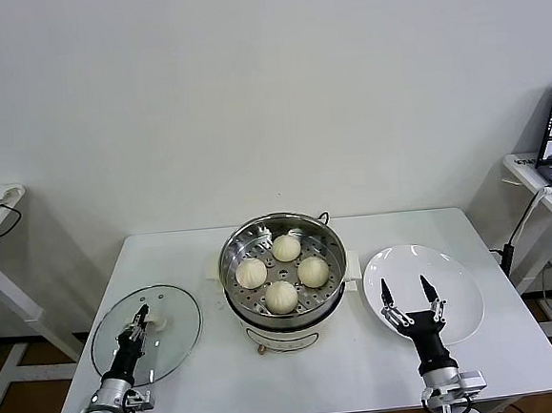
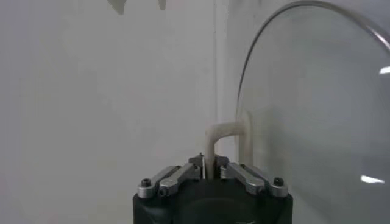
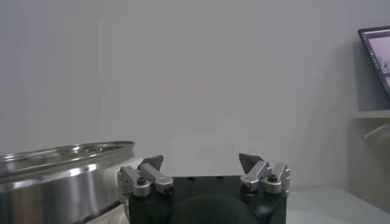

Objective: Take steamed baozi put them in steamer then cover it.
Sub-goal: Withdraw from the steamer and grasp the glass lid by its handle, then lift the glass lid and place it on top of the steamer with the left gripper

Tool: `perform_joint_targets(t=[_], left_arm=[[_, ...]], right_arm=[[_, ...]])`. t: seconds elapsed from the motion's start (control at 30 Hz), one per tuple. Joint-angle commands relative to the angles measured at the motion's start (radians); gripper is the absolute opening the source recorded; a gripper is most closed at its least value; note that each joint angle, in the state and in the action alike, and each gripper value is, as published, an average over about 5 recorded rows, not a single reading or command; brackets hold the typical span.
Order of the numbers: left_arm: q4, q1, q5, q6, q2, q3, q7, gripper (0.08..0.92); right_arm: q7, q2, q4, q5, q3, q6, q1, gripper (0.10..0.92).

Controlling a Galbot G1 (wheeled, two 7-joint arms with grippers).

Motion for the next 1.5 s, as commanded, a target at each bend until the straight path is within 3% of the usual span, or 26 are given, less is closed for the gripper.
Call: perform_joint_targets(t=[0.03,0.2,0.37,0.5,0.63,0.87,1.07,1.5], left_arm=[[-0.207,0.070,-0.019,0.017,0.007,-0.027,0.018,0.188],[-0.401,0.155,-0.108,0.073,0.040,-0.063,0.069,0.188],[-0.647,0.269,-0.305,0.247,0.099,-0.040,0.209,0.188],[-0.799,0.315,-0.352,0.371,0.142,0.017,0.318,0.188],[-0.873,0.311,-0.340,0.481,0.175,0.126,0.405,0.188],[-0.906,0.220,-0.242,0.706,0.254,0.393,0.486,0.188],[-0.879,0.085,-0.173,0.786,0.284,0.571,0.533,0.188],[-0.697,-0.163,-0.057,0.903,0.192,0.851,0.577,0.188]], right_arm=[[0.001,0.001,0.000,0.000,0.000,0.001,0.000,0.823],[0.001,0.000,0.008,0.002,0.001,0.000,-0.001,0.823],[0.002,-0.005,0.016,0.005,0.005,-0.002,0.000,0.823],[0.002,-0.010,0.022,0.008,0.007,-0.002,-0.001,0.823],[0.002,-0.011,0.023,0.010,0.009,-0.001,-0.001,0.823],[0.002,-0.007,0.029,0.010,0.017,0.000,-0.002,0.823],[0.002,0.008,0.030,0.006,0.031,0.001,-0.007,0.823],[0.005,0.046,0.035,-0.016,0.059,-0.001,-0.018,0.823]])
